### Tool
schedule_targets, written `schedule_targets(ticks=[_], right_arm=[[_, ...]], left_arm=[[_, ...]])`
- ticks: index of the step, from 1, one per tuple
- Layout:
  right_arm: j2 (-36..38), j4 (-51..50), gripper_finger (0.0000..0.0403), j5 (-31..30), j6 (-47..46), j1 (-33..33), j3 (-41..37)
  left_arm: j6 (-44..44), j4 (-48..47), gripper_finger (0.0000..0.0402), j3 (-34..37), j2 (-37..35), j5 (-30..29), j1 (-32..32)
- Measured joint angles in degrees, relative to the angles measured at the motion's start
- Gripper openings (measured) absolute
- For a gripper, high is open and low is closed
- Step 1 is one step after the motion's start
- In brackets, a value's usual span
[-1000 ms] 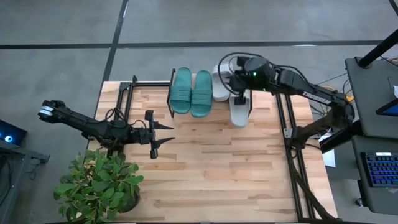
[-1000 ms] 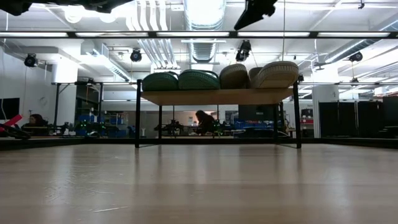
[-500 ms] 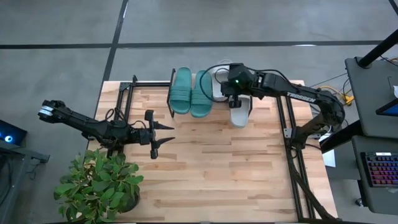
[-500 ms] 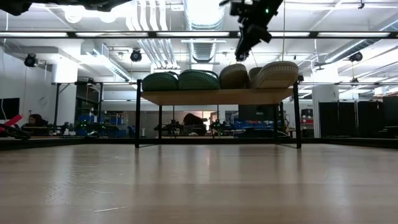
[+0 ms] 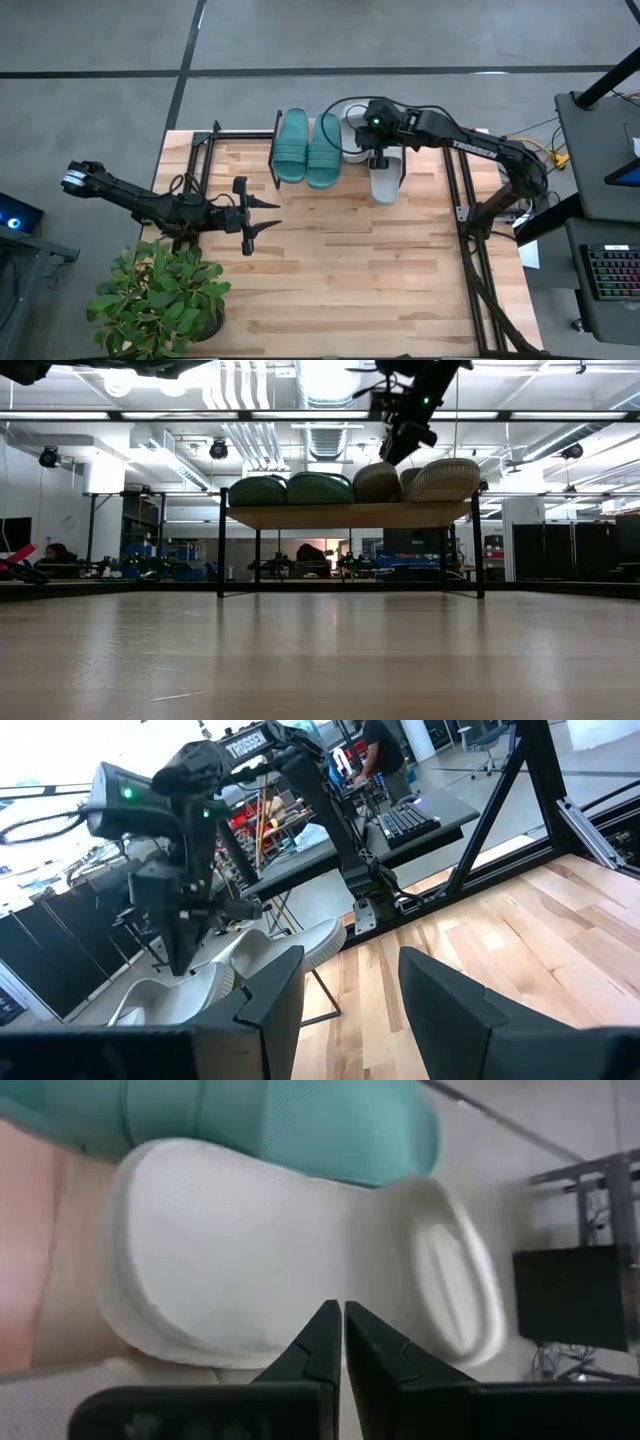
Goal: Pick and place slides into the shelf
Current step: Put the gray slide on the shelf next to the other gray slide
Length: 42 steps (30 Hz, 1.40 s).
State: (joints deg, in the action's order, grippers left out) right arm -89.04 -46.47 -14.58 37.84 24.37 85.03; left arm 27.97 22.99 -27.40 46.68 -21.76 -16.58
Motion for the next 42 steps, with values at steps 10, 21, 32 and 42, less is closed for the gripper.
schedule_targets(ticks=[10,21,32,42], right_arm=[[-4.1,-1.1,0.0009,0.2,0.8,0.1,0.0],[-4.8,-1.3,0.0008,4.1,1.7,0.9,0.1],[-4.8,-3.4,0.0008,7.1,2.3,1.3,0.2],[-4.8,-4.1,0.0008,7.3,1.6,1.3,0.5]], left_arm=[[0.0,0.0,0.0149,0.0,0.0,0.0,0.0],[0.0,0.0,0.0149,0.0,0.0,0.0,0.0],[0.0,0.0,0.0149,0.0,0.0,0.0,0.0],[0.0,0.0,0.0149,0.0,0.0,0.0,0.0]])
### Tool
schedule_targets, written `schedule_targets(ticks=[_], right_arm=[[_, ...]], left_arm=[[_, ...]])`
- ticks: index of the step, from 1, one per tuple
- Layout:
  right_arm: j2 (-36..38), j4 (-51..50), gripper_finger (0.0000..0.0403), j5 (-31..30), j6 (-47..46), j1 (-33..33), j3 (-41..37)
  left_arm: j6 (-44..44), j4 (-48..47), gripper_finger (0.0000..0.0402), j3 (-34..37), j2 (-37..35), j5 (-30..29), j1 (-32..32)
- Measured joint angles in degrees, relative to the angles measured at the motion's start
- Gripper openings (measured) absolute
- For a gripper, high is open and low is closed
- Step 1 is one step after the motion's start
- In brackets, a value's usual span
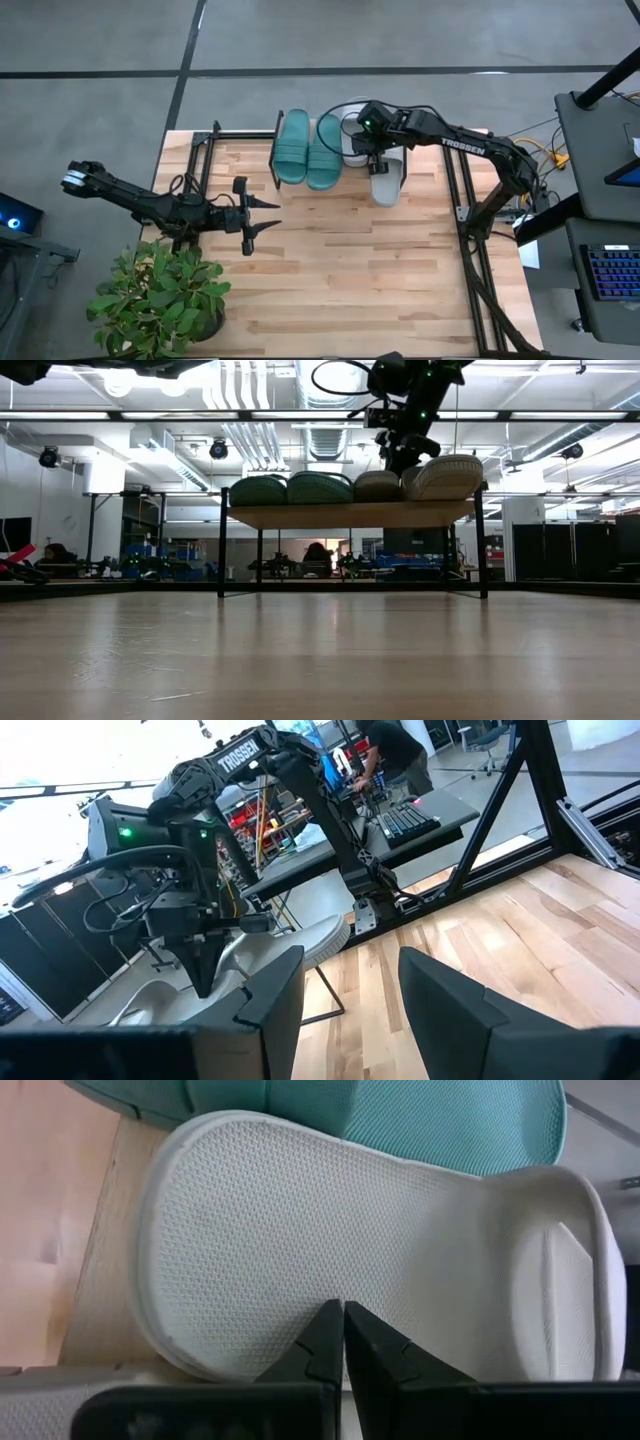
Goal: Pick and place slides into the shelf
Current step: Put the gray slide on the shelf next to the other gray slide
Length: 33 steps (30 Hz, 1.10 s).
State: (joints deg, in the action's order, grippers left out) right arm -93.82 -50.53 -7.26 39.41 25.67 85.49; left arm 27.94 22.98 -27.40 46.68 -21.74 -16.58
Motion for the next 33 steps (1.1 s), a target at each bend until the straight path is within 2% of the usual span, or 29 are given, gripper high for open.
schedule_targets(ticks=[8,14,20,28,33], right_arm=[[-0.1,-2.8,0.0011,0.4,-0.6,-0.1,4.2],[-0.1,-4.3,0.0034,0.3,-1.9,0.0,6.2],[-0.1,-5.8,0.0051,7.7,-3.0,-0.2,6.5],[-0.1,-9.2,0.0012,7.9,-3.1,-0.2,6.4],[-0.1,-8.5,0.0009,7.9,-2.9,-0.2,6.3]], left_arm=[[0.0,0.0,0.0149,0.0,0.0,0.0,0.0],[1.2,0.0,0.0149,0.0,0.0,0.0,0.0],[1.2,0.0,0.0149,0.0,0.0,0.0,0.0],[1.5,0.0,0.0149,0.0,0.0,0.0,0.0],[1.5,0.0,0.0149,0.0,0.0,0.0,0.0]])
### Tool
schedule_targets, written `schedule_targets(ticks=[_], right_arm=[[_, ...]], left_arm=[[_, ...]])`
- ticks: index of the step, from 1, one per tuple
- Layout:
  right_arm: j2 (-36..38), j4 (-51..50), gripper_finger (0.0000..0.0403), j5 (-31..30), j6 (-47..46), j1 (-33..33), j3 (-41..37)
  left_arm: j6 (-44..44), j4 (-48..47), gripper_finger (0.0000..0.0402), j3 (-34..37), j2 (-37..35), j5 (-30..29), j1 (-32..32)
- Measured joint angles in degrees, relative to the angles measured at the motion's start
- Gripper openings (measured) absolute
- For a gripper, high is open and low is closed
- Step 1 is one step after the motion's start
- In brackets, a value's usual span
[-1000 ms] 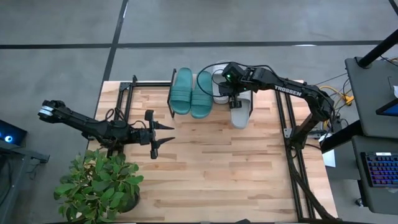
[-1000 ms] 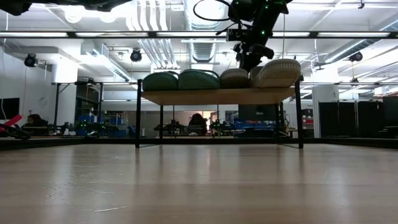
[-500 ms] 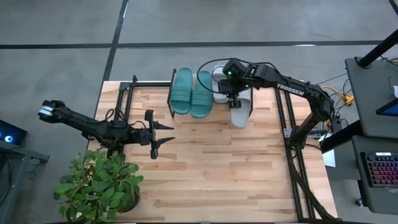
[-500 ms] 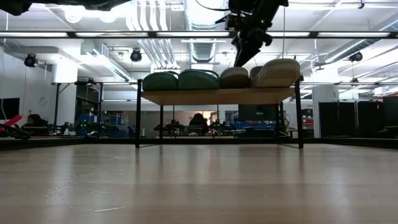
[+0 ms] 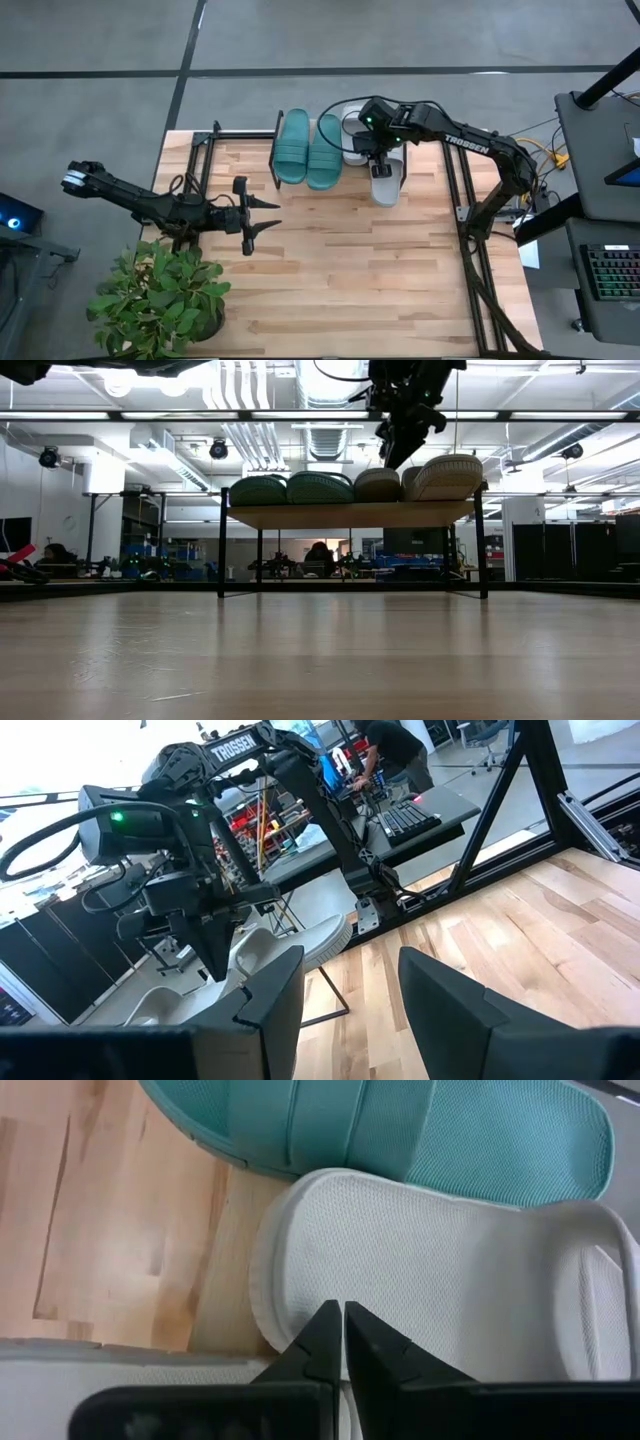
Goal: Pick and place slides into the shelf
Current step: Put the gray slide on the shelf next to the other gray slide
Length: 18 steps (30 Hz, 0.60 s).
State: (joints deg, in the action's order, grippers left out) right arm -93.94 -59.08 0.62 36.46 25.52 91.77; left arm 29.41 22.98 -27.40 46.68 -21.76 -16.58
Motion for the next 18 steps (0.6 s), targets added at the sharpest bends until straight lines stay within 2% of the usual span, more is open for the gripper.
schedule_targets(ticks=[10,18], right_arm=[[-4.4,-0.1,0.0009,1.0,0.0,0.0,0.0],[-4.8,-0.3,0.0009,1.3,0.0,0.1,0.0]], left_arm=[[0.0,0.0,0.0149,0.0,0.0,0.0,0.0],[0.0,0.0,0.0149,0.0,0.0,0.0,0.0]])
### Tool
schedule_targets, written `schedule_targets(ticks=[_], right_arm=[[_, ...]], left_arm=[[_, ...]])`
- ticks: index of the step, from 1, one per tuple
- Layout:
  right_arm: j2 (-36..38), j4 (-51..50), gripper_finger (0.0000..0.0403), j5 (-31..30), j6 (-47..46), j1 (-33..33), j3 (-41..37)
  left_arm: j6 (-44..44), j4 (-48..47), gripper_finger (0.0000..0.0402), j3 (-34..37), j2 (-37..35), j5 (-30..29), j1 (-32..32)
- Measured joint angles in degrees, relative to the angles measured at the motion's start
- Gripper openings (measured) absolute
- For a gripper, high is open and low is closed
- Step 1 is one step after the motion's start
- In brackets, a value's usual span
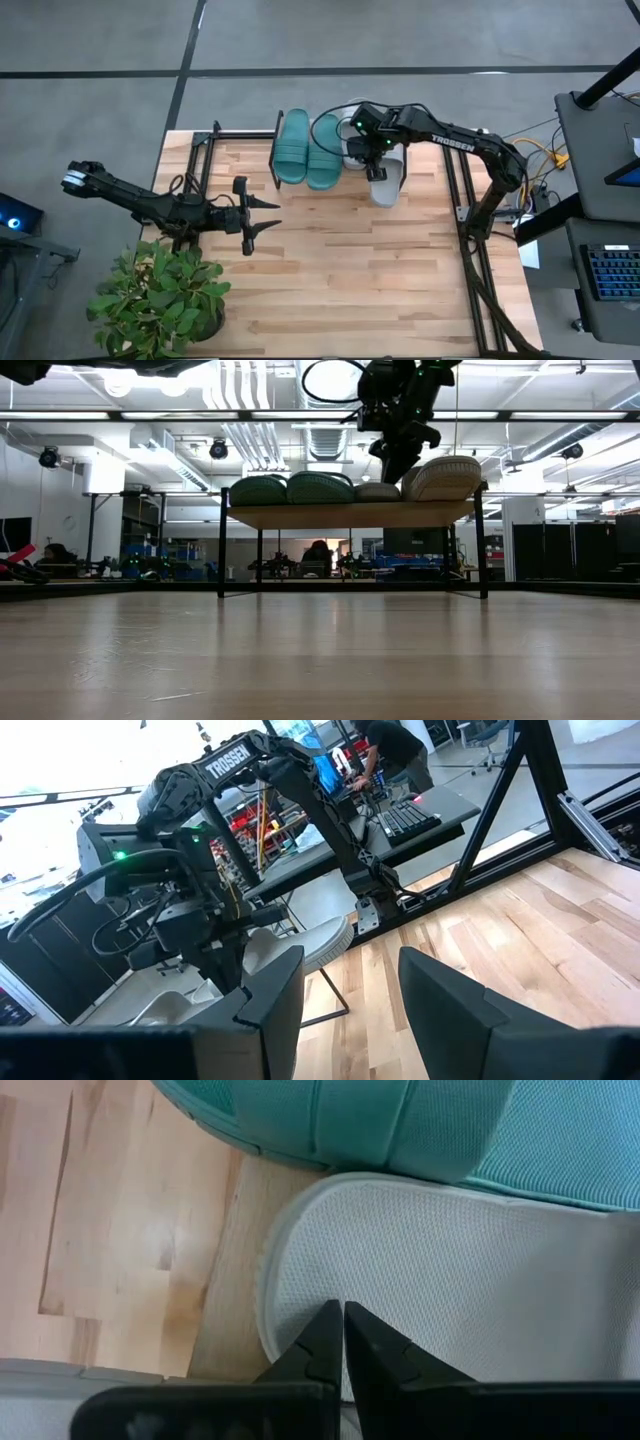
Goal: Pick and place slides into the shelf
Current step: Put the gray slide on the shelf next to the other gray slide, then return to Home Position
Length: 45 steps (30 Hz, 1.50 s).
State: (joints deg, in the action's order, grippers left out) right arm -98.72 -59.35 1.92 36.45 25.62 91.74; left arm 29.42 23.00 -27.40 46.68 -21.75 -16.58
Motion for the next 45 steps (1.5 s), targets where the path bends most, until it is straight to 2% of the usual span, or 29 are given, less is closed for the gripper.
schedule_targets(ticks=[14,21,25,29,32,35,39,45], right_arm=[[-0.5,-1.0,0.001,-0.3,-3.3,0.0,1.6],[-0.5,-1.0,0.005,0.0,-5.6,-0.1,6.0],[-0.2,-1.0,0.0069,2.7,-10.3,-1.0,9.9],[1.9,3.2,0.0045,6.3,-20.6,-4.4,12.0],[6.7,11.2,0.0016,7.2,-22.1,-8.9,8.9],[12.9,19.7,0.0012,4.3,-22.6,-14.3,3.9],[22.3,28.2,0.0011,-3.1,-25.1,-21.9,-5.7],[34.8,41.0,0.0011,-15.8,-28.3,-34.3,-24.3]], left_arm=[[0.0,0.0,0.0149,0.0,0.0,0.0,0.0],[0.0,0.0,0.0149,0.0,0.0,0.0,0.0],[0.0,0.0,0.0149,0.0,0.0,0.0,0.0],[-0.1,0.0,0.0149,0.0,0.0,0.0,0.0],[-0.5,0.3,0.0149,0.0,0.0,0.0,0.0],[-1.2,0.3,0.0149,0.0,0.0,0.0,0.0],[-2.5,0.5,0.0149,0.0,0.0,0.0,0.0],[-3.6,0.5,0.0149,0.0,-0.8,0.0,0.0]])
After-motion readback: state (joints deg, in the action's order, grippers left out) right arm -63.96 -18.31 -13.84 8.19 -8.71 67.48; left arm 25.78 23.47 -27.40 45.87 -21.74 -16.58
